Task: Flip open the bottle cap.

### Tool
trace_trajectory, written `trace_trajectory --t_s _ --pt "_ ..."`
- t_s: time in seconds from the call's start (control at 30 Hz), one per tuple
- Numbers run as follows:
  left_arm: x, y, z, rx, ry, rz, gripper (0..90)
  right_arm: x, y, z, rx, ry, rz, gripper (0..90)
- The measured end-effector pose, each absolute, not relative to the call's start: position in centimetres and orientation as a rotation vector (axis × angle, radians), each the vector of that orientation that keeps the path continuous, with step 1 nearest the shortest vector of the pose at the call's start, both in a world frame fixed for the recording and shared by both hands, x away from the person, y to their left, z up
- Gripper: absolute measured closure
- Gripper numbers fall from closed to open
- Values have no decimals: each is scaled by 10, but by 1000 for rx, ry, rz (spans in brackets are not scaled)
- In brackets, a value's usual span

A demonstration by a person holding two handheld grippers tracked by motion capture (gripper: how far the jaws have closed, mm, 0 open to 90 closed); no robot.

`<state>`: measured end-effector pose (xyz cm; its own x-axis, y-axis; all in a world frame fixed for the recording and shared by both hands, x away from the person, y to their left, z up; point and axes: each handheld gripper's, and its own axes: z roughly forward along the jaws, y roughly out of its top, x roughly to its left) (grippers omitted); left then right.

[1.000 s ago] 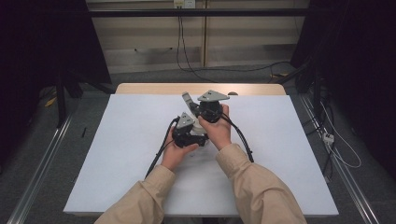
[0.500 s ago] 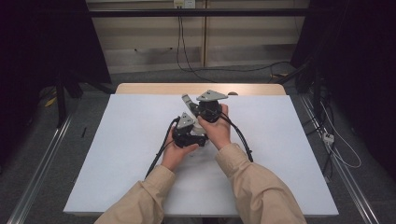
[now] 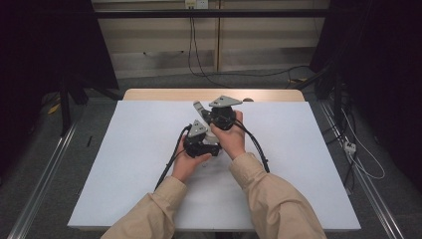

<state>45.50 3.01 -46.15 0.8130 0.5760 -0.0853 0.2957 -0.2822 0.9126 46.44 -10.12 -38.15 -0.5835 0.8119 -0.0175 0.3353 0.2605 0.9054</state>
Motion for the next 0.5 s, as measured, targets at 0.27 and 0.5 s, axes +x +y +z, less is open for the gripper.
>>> trace_trajectory --t_s 0.27,0.5 --pt "456 34 -461 1887 656 286 113 463 -102 -383 1035 2031 1303 871" --pt "454 38 -460 1927 641 293 75 459 -105 -382 1026 2027 1312 814"
